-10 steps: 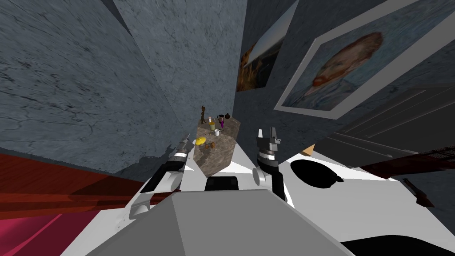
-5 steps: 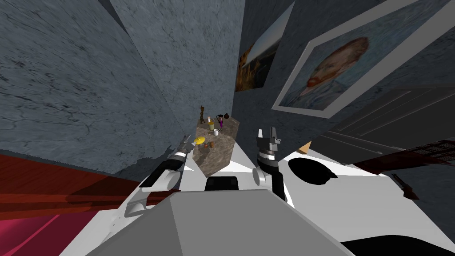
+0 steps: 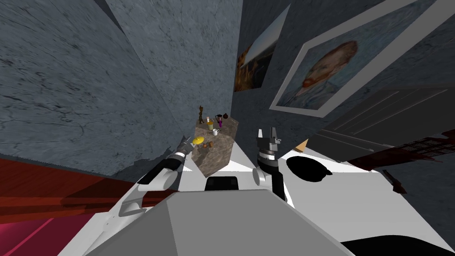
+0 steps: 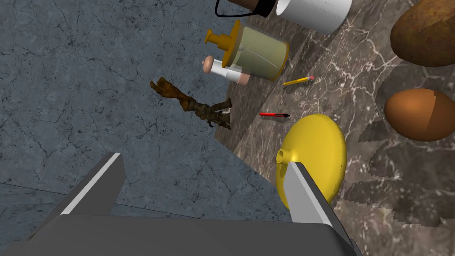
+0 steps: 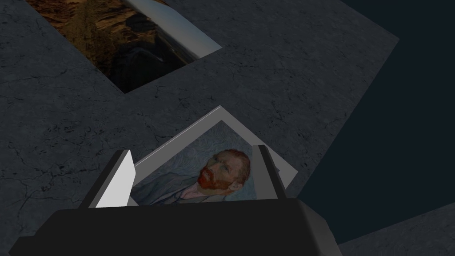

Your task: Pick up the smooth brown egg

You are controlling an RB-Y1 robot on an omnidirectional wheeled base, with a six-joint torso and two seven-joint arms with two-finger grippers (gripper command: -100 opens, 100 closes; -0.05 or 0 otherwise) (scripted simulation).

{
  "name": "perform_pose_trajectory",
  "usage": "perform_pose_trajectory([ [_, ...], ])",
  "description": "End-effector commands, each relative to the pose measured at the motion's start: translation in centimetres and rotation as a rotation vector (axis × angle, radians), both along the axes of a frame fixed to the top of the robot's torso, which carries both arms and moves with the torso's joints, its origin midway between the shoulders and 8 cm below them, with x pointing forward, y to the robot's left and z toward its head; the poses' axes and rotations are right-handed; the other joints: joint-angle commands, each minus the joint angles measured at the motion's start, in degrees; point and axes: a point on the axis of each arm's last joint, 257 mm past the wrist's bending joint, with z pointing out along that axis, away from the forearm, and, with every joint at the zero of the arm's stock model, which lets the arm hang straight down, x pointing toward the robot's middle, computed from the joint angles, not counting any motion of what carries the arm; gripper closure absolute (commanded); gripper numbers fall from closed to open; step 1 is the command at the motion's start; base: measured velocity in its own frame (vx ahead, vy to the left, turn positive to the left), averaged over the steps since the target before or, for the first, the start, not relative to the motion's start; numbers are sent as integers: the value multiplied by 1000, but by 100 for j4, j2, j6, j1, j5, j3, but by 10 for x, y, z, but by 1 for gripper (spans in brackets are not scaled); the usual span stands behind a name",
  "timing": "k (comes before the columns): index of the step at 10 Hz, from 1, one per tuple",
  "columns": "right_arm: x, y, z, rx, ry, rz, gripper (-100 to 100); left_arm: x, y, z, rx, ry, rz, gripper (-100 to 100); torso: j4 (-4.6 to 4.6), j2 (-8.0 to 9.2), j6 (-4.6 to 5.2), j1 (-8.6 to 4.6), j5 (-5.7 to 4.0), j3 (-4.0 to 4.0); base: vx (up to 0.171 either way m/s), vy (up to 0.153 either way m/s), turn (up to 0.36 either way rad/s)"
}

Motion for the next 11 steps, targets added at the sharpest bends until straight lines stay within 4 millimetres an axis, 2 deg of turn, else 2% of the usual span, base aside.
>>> perform_pose_trajectory([
  [1,0,0,0,0,0,0,0,0,7,-10,-38,51,-2,-100,0,0,0,0,0,0,-12,-20,-67],
  [3,0,0,0,0,0,0,0,-1,7,-18,-38,84,0,-100,0,0,0,-2,0,0,-8,-11,-15],
  [11,0,0,0,0,0,0,0,-10,36,-64,-170,321,29,-100,-1,-5,-1,1,1,-3,4,-14,-54],
])
